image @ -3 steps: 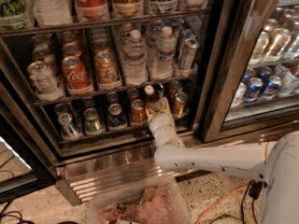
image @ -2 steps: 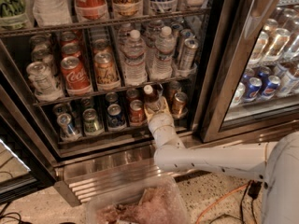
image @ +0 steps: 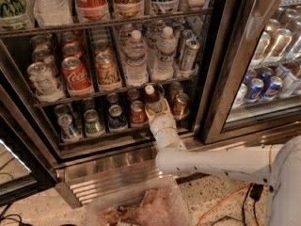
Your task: Pick blue plastic bottle from bottom shelf of fridge
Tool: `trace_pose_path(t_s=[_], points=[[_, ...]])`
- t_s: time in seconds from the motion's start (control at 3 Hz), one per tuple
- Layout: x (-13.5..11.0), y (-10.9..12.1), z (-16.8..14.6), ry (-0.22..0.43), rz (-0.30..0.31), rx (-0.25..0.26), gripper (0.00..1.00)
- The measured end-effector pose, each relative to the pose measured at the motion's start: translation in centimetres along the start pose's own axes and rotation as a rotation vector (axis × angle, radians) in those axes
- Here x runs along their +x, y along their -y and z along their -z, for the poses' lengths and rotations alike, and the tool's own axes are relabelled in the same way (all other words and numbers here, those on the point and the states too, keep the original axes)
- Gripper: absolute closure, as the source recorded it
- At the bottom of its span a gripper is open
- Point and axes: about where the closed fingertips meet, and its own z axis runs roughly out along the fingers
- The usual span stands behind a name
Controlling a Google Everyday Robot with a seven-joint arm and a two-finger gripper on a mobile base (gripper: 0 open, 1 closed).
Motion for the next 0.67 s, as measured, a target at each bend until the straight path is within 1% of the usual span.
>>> trace_pose_path(t_s=[0.67], points=[[-4.0, -0.7, 6.9, 0.040, -0.037, -0.002, 1.00]])
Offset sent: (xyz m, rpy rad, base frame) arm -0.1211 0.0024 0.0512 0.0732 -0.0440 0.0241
